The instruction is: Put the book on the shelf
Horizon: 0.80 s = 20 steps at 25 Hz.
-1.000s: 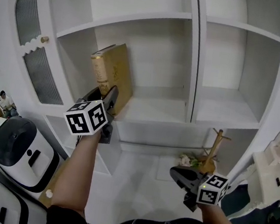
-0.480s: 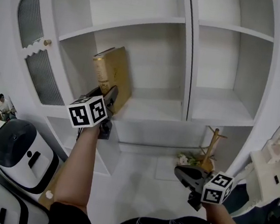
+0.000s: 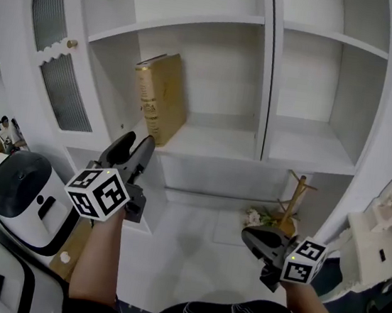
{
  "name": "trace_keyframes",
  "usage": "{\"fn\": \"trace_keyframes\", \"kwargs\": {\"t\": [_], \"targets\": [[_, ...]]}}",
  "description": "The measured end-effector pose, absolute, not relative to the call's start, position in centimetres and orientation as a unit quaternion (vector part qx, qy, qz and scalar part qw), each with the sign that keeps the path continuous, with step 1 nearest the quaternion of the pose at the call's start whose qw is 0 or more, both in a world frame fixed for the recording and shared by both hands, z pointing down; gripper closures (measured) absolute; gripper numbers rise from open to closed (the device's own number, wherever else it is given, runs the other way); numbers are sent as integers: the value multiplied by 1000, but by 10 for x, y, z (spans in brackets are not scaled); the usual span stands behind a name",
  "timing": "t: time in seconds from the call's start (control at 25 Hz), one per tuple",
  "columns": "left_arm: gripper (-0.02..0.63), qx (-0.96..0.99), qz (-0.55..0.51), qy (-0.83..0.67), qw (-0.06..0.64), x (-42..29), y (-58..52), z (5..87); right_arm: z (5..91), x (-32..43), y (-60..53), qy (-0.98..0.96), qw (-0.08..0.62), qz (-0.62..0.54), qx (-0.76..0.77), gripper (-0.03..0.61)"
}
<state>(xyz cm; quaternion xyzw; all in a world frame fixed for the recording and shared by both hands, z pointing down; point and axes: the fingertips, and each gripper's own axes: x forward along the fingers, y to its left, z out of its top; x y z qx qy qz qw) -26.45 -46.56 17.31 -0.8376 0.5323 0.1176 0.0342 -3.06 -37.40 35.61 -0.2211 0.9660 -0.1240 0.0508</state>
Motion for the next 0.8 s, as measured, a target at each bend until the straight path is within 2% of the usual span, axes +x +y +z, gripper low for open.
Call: {"fn": "trace_keyframes", "kwargs": {"t": [0.2,0.28,0.4,0.56,0.8], "targets": [[401,-889,90,448,25,-199,-410,218,360,-37,-369,969,45,-128,-207,572],[468,-903,79,423,19,-176,-392,239,359,-39,-368,970,50,-128,-202,572],[497,-915,79,396,-11,-153,-371,273,358,-43,-366,971,54,-127,-197,572],[609,-920,88,376,-59,-139,-359,313,359,-46,-364,971,62,-130,-193,572],[610,-918,108,369,-98,-133,-352,332,354,-50,-362,972,70,-120,-190,572]]}}
